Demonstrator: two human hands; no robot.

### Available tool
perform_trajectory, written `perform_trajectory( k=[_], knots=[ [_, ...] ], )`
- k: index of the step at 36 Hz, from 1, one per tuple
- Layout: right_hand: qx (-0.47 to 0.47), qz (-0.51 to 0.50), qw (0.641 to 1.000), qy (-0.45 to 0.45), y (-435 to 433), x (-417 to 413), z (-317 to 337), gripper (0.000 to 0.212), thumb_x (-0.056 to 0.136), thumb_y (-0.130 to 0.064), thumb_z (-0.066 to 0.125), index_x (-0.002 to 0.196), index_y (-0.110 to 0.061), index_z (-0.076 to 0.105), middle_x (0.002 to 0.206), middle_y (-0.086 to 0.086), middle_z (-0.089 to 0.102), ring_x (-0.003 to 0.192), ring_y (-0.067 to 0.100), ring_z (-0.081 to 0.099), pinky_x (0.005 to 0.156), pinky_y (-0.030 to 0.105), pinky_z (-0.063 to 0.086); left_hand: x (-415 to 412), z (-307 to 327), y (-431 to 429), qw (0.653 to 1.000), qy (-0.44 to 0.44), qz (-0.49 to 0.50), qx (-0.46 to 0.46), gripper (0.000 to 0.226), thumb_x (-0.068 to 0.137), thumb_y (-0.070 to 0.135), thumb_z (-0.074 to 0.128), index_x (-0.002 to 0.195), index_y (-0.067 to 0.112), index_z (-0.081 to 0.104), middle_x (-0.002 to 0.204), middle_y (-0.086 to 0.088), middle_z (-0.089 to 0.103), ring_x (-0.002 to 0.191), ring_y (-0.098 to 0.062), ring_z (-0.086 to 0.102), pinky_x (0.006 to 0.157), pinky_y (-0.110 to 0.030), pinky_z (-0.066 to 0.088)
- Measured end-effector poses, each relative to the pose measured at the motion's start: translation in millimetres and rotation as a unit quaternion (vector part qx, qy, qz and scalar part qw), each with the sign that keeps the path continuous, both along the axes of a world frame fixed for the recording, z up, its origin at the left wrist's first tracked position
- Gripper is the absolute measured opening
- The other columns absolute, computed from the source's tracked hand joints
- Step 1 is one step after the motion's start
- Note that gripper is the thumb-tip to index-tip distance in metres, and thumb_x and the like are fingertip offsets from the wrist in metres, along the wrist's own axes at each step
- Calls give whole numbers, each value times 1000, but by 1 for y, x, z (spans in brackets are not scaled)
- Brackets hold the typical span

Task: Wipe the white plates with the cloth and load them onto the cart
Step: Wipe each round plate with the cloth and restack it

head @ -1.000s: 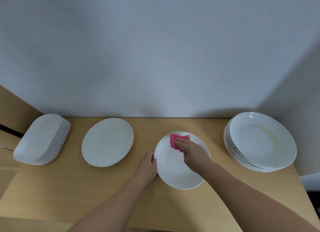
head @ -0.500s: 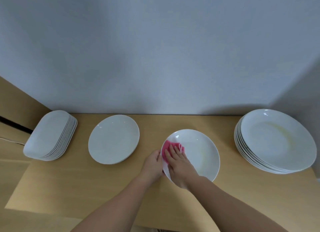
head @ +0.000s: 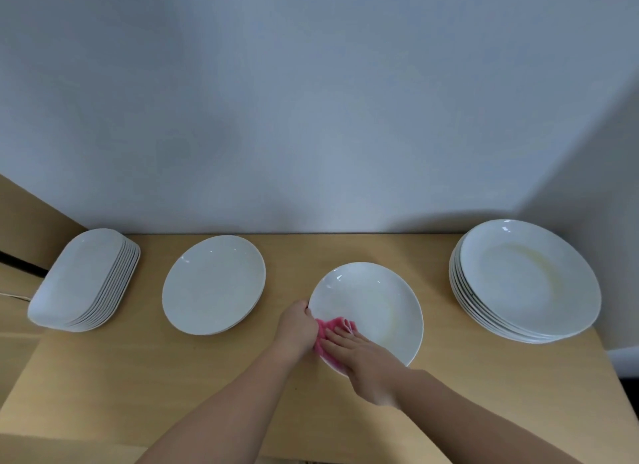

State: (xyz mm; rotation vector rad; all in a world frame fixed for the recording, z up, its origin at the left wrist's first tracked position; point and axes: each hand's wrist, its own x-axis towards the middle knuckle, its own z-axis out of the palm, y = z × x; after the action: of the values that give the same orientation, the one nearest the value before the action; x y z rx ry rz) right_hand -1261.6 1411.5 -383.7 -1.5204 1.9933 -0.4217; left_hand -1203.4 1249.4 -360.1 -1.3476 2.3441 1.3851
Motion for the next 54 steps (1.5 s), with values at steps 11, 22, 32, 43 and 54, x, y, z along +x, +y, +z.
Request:
perform_trajectory(
  k=[11, 22, 32, 43, 54],
  knots=[
    [25, 65, 998, 5, 39, -23, 8, 47, 105, -24, 30, 152, -26, 26, 159, -8, 19, 148, 8, 1, 119, 24, -8, -1, 1, 1, 1000, -24, 1, -13, 20, 89, 4, 36, 89, 7, 56, 81, -1, 55, 67, -13, 45, 54, -25, 34],
    [65, 93, 991, 74, 49, -34, 24, 64, 95, -3, 42, 151, -28, 25, 158, -9, 22, 148, 13, 7, 116, 27, -6, -5, 13, 4, 996, -50, -76, -15, 8, 79, 12, 47, 78, 18, 53, 77, 5, 60, 67, -14, 53, 53, -26, 38],
    [210, 116, 941, 237, 58, -78, 48, 60, 90, -10, 43, 146, -30, 35, 157, -6, 26, 147, 19, 17, 118, 39, 4, -1, 16, 7, 998, -25, -50, 26, 30, 83, 13, 48, 110, 23, 57, 101, 7, 62, 92, -17, 59, 74, -30, 51],
    [216, 16, 929, 299, 47, -78, 27, 59, 101, -29, 23, 154, -15, 0, 162, 6, -2, 149, 22, -6, 115, 39, -16, 0, 25, 6, 997, 2, -69, 35, 29, 81, 9, 43, 80, 37, 51, 88, 14, 61, 81, -7, 58, 58, -22, 46],
    [165, 8, 931, 325, 18, -96, 10, 62, 98, -28, 16, 152, -15, -12, 160, 3, -14, 147, 21, -18, 110, 38, -27, 2, 18, 1, 996, -4, -68, 53, 38, 85, 4, 41, 114, 21, 59, 97, 8, 62, 83, -7, 57, 60, -20, 42]
  ],
)
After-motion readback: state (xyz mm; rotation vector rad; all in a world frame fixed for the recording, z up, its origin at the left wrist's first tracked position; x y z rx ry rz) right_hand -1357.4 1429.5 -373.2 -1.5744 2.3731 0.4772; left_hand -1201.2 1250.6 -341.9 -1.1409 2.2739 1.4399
